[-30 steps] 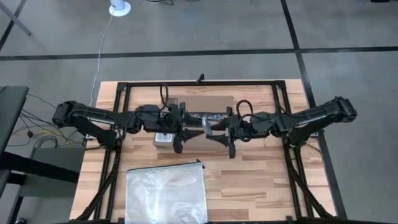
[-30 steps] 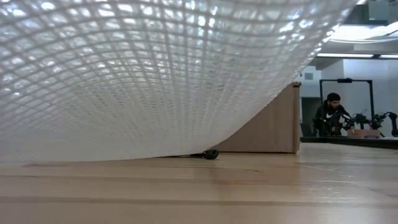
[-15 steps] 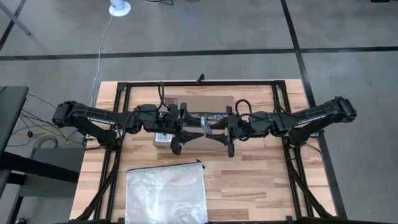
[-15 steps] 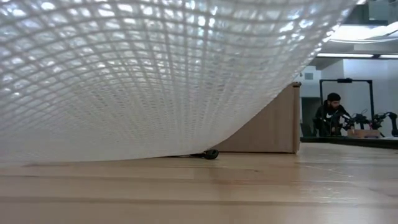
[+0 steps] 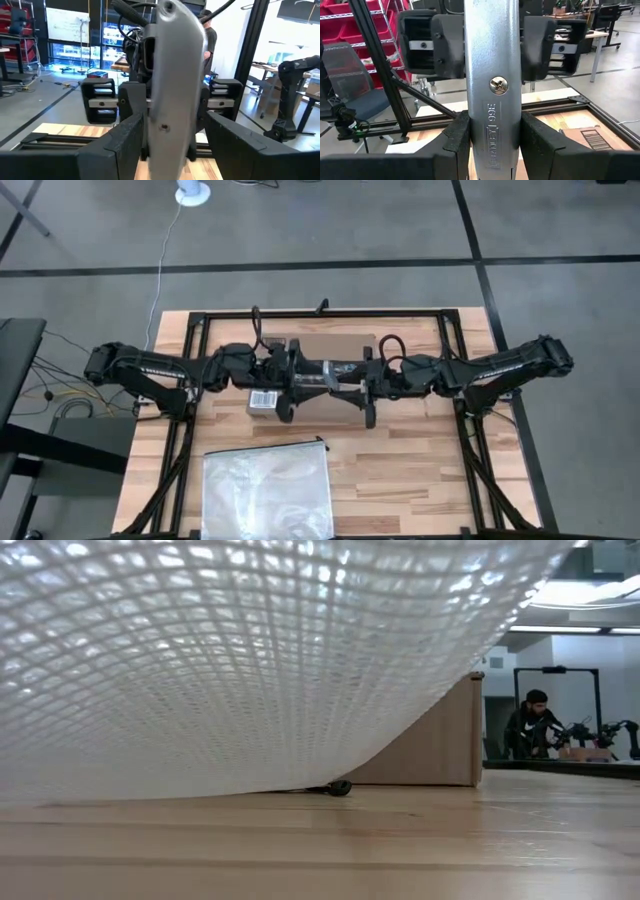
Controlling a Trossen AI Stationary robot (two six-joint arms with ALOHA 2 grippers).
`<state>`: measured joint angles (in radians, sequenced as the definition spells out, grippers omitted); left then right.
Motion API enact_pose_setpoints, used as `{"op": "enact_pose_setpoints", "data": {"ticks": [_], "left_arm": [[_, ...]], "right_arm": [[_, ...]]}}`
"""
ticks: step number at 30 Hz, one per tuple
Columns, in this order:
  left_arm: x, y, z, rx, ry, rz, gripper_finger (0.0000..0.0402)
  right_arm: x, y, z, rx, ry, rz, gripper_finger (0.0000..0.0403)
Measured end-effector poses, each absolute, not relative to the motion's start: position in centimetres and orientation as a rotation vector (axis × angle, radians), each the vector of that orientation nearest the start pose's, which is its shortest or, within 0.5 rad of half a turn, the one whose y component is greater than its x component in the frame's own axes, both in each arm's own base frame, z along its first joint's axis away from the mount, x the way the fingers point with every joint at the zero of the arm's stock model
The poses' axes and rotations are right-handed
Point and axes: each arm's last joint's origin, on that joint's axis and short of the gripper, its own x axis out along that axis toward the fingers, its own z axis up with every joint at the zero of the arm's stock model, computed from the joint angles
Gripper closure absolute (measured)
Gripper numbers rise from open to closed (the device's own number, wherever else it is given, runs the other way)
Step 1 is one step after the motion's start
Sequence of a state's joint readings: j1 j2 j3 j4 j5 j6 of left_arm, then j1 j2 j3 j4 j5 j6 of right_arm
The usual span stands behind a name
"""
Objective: Unpack boxes
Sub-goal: Open the box using the cutter
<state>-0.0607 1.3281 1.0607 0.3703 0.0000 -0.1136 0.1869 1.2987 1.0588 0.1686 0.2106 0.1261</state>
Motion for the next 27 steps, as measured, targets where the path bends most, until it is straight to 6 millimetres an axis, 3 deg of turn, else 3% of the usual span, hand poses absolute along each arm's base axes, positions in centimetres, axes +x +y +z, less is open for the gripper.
{"op": "enact_pose_setpoints", "data": {"ticks": [5, 11, 22, 27], "left_arm": [[30.5, -1.4, 36.3, -0.116, -0.106, -0.055, 0.0207], [31.1, -1.6, 36.1, -0.129, -0.141, -0.11, 0.0207], [31.6, -1.6, 35.4, -0.152, -0.093, -0.122, 0.0211], [31.6, -1.5, 35.4, -0.133, -0.095, -0.095, 0.0268]], "right_arm": [[29.4, 4.9, 35.0, 0.112, 0.066, -0.027, 0.0286], [31.0, 5.0, 33.8, 0.097, 0.067, 0.01, 0.0287], [30.7, 4.4, 34.4, 0.097, 0.047, 0.001, 0.0287], [30.7, 4.4, 34.5, 0.116, 0.042, -0.001, 0.0287]]}}
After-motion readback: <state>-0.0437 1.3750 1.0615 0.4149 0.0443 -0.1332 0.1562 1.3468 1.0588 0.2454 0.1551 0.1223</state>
